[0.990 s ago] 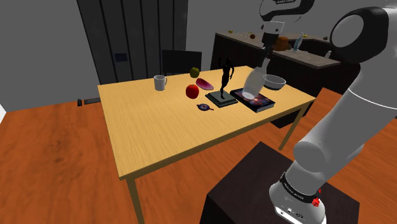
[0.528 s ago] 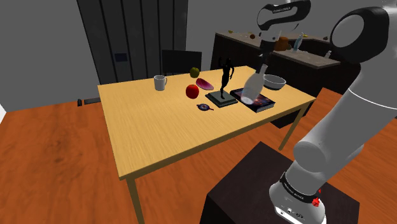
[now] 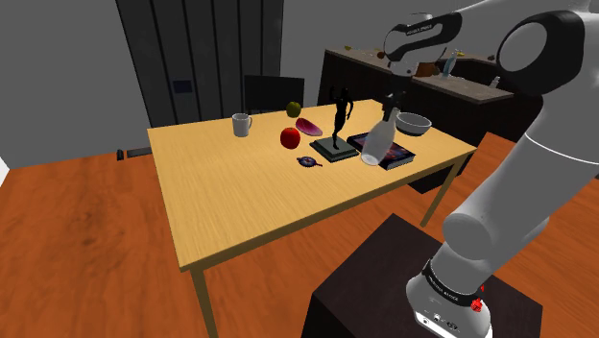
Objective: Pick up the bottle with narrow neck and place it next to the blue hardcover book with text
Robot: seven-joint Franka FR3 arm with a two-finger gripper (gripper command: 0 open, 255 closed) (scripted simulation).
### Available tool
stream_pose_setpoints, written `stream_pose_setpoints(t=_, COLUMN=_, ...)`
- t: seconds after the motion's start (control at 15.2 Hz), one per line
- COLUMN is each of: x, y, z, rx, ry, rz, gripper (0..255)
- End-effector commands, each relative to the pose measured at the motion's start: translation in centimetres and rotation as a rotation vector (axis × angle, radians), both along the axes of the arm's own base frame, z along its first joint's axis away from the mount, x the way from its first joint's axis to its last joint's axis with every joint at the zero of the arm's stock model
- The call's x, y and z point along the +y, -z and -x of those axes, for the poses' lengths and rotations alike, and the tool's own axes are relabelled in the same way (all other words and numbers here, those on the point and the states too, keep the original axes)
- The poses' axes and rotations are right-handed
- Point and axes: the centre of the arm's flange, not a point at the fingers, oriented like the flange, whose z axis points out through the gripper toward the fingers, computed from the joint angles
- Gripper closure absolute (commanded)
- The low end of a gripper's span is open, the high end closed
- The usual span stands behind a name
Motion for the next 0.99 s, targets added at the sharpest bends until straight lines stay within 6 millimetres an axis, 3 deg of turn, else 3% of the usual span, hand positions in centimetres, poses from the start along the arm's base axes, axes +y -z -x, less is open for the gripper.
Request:
stream_pose_setpoints(t=0.0, x=0.1, y=1.0, z=-0.1, rx=-0.001, ry=0.000, rz=0.001, gripper=255)
stream_pose_setpoints(t=0.66, x=0.1, y=6.3, z=-0.1, rx=-0.001, ry=0.000, rz=0.001, gripper=255)
stream_pose_setpoints(t=0.92, x=0.1, y=6.5, z=-0.1, rx=-0.001, ry=0.000, rz=0.001, gripper=255)
